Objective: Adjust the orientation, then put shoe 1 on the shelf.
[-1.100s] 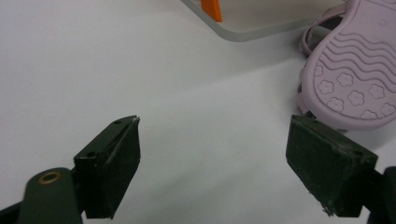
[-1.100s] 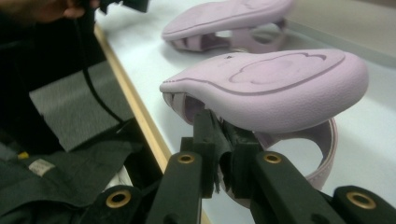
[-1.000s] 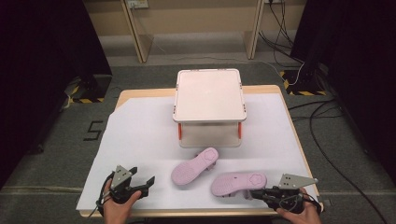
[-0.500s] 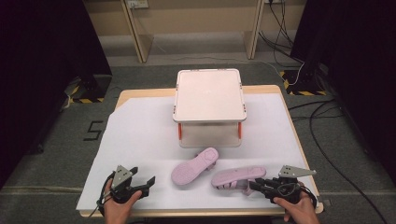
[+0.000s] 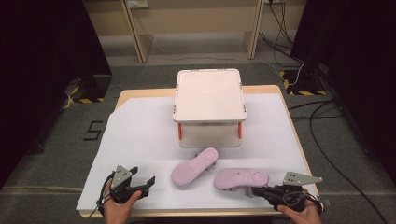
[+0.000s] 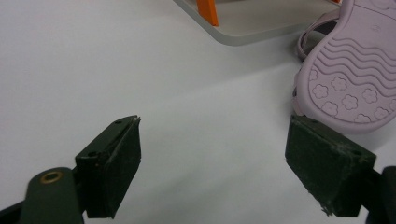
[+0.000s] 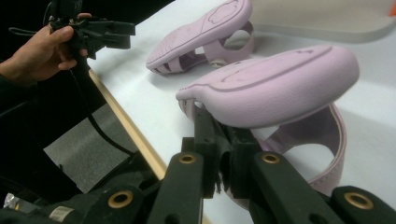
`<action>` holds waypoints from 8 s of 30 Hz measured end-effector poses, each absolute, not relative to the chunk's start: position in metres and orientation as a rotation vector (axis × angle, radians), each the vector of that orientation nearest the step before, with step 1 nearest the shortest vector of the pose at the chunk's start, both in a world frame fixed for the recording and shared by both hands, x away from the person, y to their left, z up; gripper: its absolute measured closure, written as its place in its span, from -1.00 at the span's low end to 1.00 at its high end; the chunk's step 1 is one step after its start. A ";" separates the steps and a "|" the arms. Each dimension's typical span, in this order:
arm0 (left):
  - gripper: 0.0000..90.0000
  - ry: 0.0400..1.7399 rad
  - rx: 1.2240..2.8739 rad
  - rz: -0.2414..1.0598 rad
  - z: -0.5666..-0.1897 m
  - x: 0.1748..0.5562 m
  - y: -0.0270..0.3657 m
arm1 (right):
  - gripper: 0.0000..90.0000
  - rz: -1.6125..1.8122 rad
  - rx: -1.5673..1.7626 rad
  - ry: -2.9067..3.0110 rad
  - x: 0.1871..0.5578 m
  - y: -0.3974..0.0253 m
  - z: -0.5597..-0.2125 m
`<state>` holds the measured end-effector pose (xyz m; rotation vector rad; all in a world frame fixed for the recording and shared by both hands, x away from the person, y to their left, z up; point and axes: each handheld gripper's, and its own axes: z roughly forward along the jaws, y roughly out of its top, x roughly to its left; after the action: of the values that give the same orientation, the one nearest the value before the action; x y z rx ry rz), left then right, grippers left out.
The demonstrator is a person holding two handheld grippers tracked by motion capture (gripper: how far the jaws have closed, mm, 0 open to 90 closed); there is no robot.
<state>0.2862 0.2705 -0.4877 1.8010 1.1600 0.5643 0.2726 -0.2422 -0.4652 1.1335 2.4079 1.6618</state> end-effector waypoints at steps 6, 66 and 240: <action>-0.60 1.160 1.803 0.562 -0.488 0.286 0.270 | 0.86 1.700 1.317 2.298 0.267 -0.268 -0.468; -0.58 1.132 1.808 0.525 -0.490 0.289 0.264 | 0.65 1.157 0.991 2.311 0.306 -0.275 -0.456; -0.57 1.129 1.789 0.517 -0.490 0.288 0.266 | 0.42 1.012 0.579 2.236 0.457 -0.139 -0.456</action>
<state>0.2881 0.2662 -0.4897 1.7886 1.1291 0.5168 0.4575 -0.1394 -0.4556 0.5793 2.2361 1.0118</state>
